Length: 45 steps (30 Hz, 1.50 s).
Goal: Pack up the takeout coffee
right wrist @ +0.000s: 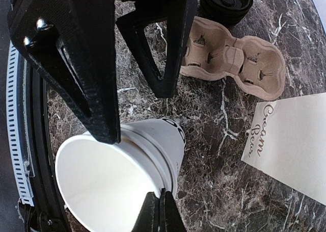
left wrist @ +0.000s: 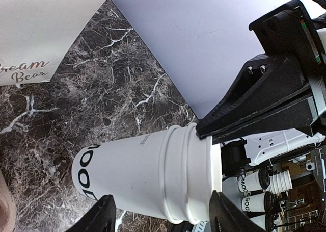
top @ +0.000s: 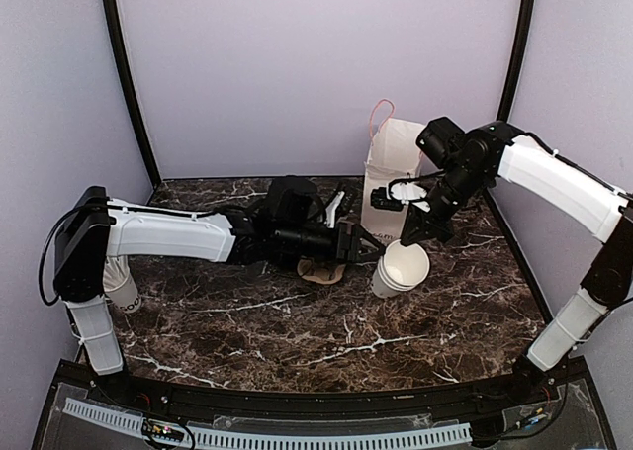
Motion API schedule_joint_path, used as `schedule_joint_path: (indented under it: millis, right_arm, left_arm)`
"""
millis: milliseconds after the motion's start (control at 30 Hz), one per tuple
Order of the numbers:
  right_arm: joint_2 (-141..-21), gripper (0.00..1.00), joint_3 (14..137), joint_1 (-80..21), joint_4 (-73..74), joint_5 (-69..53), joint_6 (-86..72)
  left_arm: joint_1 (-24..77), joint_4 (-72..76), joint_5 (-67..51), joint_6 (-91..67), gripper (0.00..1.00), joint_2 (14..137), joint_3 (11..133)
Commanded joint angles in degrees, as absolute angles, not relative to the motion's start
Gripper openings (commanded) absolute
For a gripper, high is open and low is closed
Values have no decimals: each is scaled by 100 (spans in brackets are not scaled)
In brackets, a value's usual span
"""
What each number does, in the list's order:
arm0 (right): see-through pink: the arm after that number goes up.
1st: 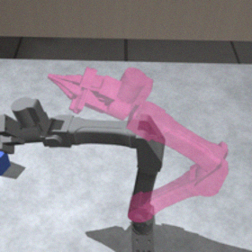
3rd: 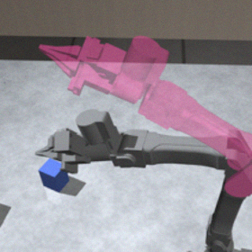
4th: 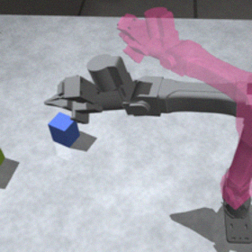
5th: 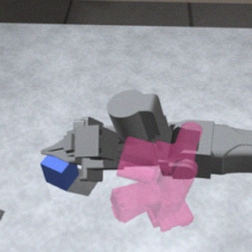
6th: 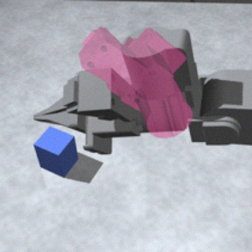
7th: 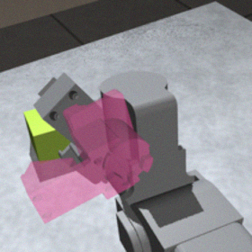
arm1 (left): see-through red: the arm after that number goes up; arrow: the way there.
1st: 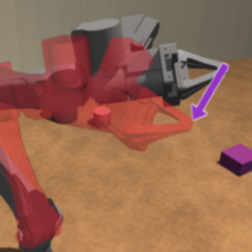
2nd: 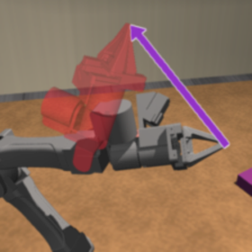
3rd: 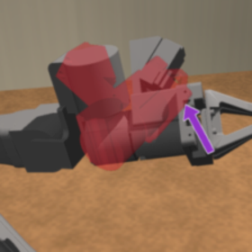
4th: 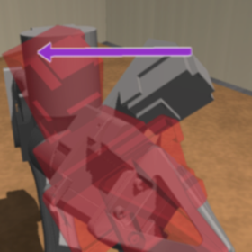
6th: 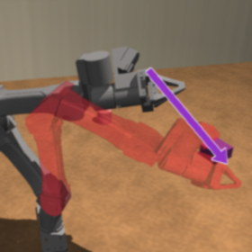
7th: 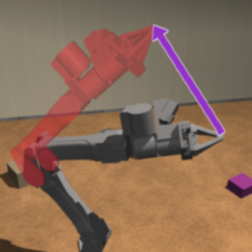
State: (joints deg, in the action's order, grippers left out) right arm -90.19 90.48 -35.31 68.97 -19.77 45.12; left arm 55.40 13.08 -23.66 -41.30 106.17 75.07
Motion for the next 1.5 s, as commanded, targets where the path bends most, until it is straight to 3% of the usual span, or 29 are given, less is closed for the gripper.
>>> schedule_joint_path:
  millis: [0, 433, 1000, 1467]
  right_arm:
    - [-8781, 0, 8987, -3620, 6476, -2516, 4559]
    - [-8792, 0, 8895, -3627, 6385, -2502, 4586]
    - [-8906, 0, 9861, -3621, 7026, -3001, 4666]
    - [-9093, 0, 9093, -3425, 6387, -2521, 4455]
  left_arm:
    - [5512, 1058, -2420, -4189, 64, 10783, 7546]
    - [5392, 1315, -2450, -4269, 64, 10784, 7333]
    - [5294, 772, -1779, -4113, 63, 11027, 7480]
    - [5269, 247, -890, -3613, 63, 10387, 7402]
